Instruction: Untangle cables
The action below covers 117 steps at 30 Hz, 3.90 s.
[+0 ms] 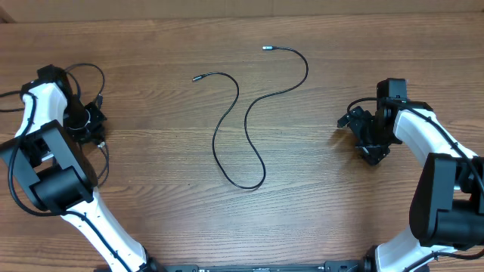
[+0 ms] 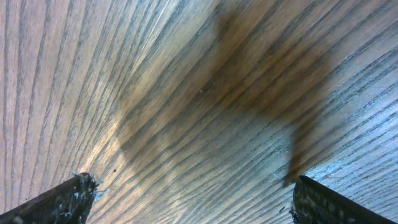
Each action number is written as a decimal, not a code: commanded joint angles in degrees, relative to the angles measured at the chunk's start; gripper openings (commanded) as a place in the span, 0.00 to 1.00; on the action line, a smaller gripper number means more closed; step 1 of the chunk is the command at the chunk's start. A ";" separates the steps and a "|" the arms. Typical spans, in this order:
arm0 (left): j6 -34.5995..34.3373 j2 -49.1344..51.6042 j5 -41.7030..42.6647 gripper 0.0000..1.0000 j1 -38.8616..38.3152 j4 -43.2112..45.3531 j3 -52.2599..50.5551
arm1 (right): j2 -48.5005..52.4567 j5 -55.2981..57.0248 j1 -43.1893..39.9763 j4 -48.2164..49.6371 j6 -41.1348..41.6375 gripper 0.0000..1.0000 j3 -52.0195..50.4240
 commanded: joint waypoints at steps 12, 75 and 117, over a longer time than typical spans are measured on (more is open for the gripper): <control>-0.81 3.06 0.22 0.45 -2.82 0.85 -2.82 | 0.11 0.31 -0.20 0.48 -0.07 1.00 -0.39; 11.43 2.99 16.96 0.95 -35.98 7.69 -14.32 | 0.11 -6.56 -0.20 0.48 -0.09 1.00 -0.39; 11.21 3.06 -3.96 0.04 -56.43 10.51 -6.36 | 0.11 -6.56 -0.20 0.48 -0.09 1.00 -0.39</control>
